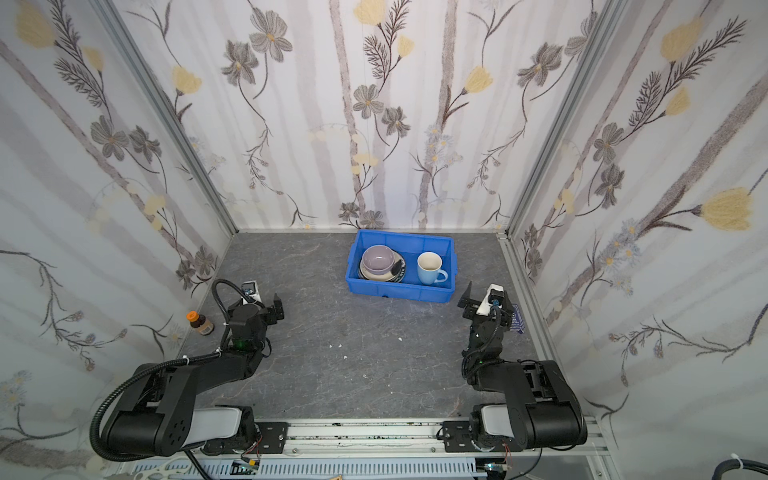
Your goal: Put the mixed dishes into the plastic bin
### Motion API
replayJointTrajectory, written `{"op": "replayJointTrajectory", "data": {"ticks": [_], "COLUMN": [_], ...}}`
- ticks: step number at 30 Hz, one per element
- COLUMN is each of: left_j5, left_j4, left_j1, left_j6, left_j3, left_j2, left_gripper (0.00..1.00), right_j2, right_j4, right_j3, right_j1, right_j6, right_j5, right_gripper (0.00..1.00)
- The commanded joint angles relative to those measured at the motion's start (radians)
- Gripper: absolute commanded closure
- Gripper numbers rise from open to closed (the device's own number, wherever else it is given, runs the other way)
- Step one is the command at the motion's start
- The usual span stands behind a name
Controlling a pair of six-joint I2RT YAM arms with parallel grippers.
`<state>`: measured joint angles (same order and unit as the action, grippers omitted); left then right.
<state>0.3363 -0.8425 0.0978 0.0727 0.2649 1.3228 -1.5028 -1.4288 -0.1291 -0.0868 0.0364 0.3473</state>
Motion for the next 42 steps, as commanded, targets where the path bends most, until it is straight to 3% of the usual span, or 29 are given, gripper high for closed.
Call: {"op": "replayJointTrajectory", "data": {"ticks": [1, 8, 10, 12, 15, 21, 26, 36, 42], "left_j5": [-0.005, -0.012, -0.046, -0.152, -0.134, -0.148, -0.192, -0.376, -0.377], "left_j4": [-0.057, -0.021, -0.005, -0.094, -0.073, -0.338, -0.118, -0.071, -0.067], "left_j1": [-0.002, -0.003, -0.004, -0.004, -0.018, -0.026, -0.079, -0.118, -0.118], "left_j6": [0.021, 0.016, -0.006, -0.019, -0.041, -0.041, -0.104, -0.09, -0.088], "left_j3": [-0.003, 0.021, 0.029, 0.012, 0.052, 0.012, 0.098, 0.127, 0.128], "left_j2": [-0.004, 0.005, 0.004, 0.026, 0.092, 0.273, 0.245, 0.25, 0.248], "left_gripper": [0.0, 0.0, 0.0, 0.0, 0.0, 0.0, 0.0, 0.0, 0.0], "right_j2": [-0.001, -0.005, -0.005, -0.005, -0.006, -0.006, -0.005, -0.008, -0.007], "right_j4": [-0.009, 0.022, 0.037, 0.039, 0.038, 0.052, 0.061, 0.111, 0.11], "right_j3": [-0.006, -0.023, -0.03, -0.031, -0.031, -0.039, -0.041, -0.07, -0.068], "right_j1": [0.002, 0.007, 0.009, 0.011, 0.011, 0.018, 0.024, 0.039, 0.041], "right_j6": [-0.001, 0.003, 0.007, 0.006, 0.007, 0.012, 0.019, -0.01, -0.01], "right_j5": [-0.007, -0.016, -0.023, -0.024, -0.025, -0.035, -0.043, -0.177, -0.177], "right_gripper": [0.0, 0.0, 0.0, 0.0, 0.0, 0.0, 0.0, 0.0, 0.0]}}
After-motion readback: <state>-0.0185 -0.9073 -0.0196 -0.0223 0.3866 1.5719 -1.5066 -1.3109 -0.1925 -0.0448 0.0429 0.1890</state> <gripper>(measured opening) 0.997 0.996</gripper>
